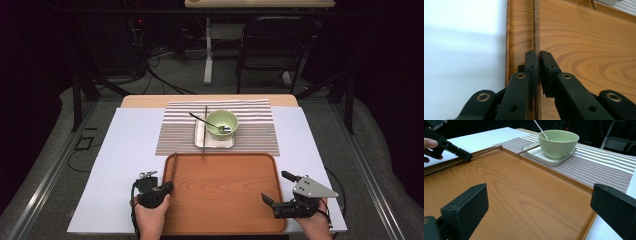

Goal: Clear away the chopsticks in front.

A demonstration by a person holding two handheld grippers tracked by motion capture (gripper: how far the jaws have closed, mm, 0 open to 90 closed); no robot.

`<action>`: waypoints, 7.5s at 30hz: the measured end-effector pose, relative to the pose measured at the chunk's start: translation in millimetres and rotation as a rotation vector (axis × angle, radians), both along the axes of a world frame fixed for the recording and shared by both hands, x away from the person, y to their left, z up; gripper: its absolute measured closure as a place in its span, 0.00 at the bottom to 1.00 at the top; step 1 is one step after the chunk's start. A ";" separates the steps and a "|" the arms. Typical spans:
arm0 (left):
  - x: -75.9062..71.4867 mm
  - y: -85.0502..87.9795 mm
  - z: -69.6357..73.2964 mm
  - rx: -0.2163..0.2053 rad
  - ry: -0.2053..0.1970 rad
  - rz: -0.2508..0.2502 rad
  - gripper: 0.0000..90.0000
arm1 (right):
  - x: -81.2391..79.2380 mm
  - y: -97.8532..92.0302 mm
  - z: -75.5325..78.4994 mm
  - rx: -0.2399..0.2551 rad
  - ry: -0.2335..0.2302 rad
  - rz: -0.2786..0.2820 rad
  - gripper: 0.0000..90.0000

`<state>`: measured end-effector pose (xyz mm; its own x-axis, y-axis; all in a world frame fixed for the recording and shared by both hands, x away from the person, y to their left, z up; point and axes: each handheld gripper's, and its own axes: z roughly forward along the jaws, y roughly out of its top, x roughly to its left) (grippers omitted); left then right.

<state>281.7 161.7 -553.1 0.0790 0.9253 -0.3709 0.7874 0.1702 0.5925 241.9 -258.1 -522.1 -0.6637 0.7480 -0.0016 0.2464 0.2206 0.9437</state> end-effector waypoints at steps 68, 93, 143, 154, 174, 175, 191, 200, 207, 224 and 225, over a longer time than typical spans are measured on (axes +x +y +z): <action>96.9 -9.3 76.9 -0.007 -0.238 -0.231 0.32 | 0.6 -1.6 -0.4 0.000 0.002 0.000 0.01; 149.8 -23.1 72.1 0.013 -0.130 -0.221 0.17 | 0.9 -1.4 -0.8 -0.003 -0.001 0.004 0.01; 210.2 -54.8 28.5 0.050 -0.031 -0.259 0.18 | 1.1 -2.7 -0.5 0.001 0.002 0.010 0.01; 216.8 -62.1 19.3 0.055 -0.006 -0.261 0.21 | 1.0 -3.6 -0.1 0.004 -0.002 0.009 0.01; 220.6 -67.1 11.1 0.023 0.001 -0.243 0.42 | 1.6 -2.6 0.2 0.001 -0.004 0.012 0.01; 220.8 -68.0 11.3 0.024 0.000 -0.242 0.43 | 1.6 -2.4 0.2 0.000 -0.005 0.013 0.01; 227.8 -65.0 4.9 -0.039 0.028 -0.187 0.62 | 1.4 -1.5 0.1 0.000 -0.003 0.019 0.01; 233.1 -62.9 5.3 -0.071 0.014 -0.162 0.61 | 1.5 -1.1 0.0 -0.003 -0.004 0.022 0.01; 238.5 -68.3 2.1 -0.059 0.011 -0.156 0.61 | 1.8 -0.5 -0.3 -0.006 -0.002 0.028 0.01; 237.8 -53.6 1.9 -0.114 -0.007 -0.084 0.92 | 2.6 0.4 -0.8 -0.008 0.002 0.035 0.01; 237.6 -52.2 1.9 -0.127 -0.005 -0.083 0.94 | 2.6 0.4 -0.8 -0.008 0.002 0.036 0.01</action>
